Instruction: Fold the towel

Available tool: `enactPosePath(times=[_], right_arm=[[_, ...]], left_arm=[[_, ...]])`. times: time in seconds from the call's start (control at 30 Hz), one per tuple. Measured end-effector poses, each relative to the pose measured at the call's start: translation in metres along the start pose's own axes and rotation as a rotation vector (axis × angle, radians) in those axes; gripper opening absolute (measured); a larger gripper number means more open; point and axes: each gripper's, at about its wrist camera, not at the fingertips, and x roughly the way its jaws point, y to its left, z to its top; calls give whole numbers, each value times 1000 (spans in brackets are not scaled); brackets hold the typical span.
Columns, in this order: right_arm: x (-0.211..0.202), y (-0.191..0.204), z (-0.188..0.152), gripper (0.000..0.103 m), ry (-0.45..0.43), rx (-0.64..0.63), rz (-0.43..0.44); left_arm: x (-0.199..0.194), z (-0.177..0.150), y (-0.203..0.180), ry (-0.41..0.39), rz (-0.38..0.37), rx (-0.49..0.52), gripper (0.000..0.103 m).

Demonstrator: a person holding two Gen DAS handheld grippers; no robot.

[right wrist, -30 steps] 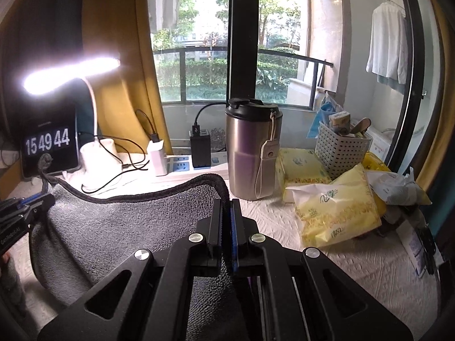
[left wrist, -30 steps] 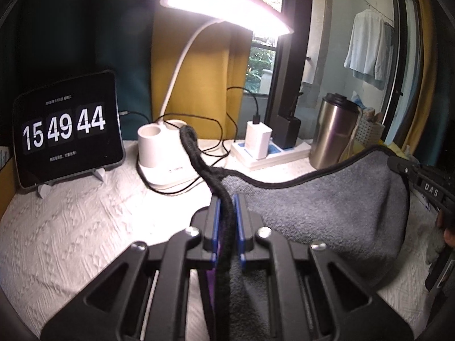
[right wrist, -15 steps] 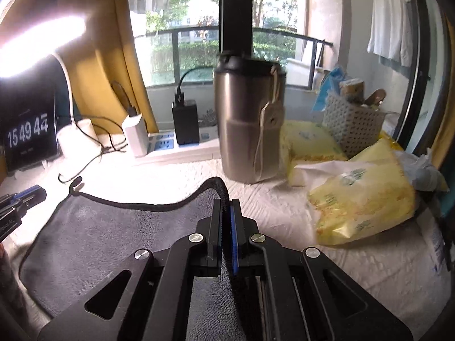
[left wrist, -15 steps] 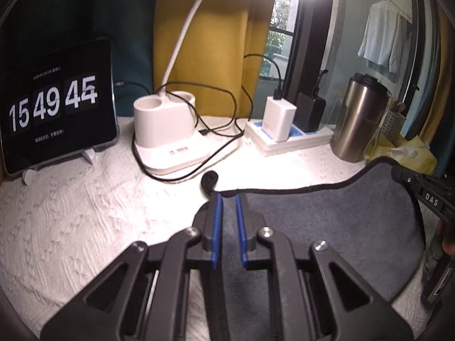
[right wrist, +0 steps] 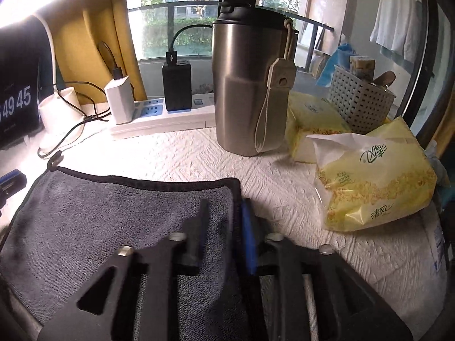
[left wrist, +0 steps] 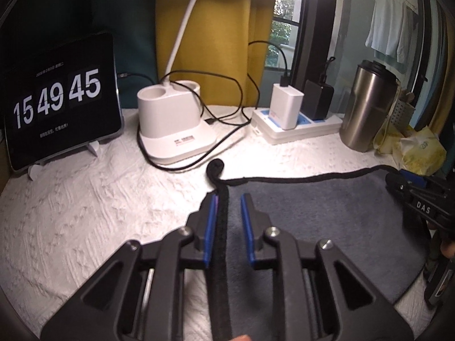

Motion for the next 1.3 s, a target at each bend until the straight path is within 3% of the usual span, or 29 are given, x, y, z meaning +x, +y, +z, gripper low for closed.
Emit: enactPosePath(times=[0.17, 0.33, 0.63, 0.7, 0.77, 0.8, 1.3], right_arm=[[-7, 0, 1, 50, -8, -4, -19], [-19, -1, 0, 52, -29, -1, -31], [-47, -5, -4, 55, -60, 11, -19], [-54, -6, -6, 55, -67, 14, -19], [-61, -7, -7, 55, -74, 17, -17], [-64, -7, -8, 55, -78, 17, -18], [-115, -6, -28, 55, -130, 5, 5]], left_arm=[[-7, -3, -2, -4, 13, 10, 20], [-10, -5, -9, 26, -8, 28, 20], [-29, -11, -17, 2, -26, 31, 22], [-35, -11, -19, -4, -35, 30, 31], [-42, -11, -20, -15, -47, 25, 88], [-47, -12, -20, -27, -62, 15, 94], [-100, -26, -32, -91, -64, 20, 96]])
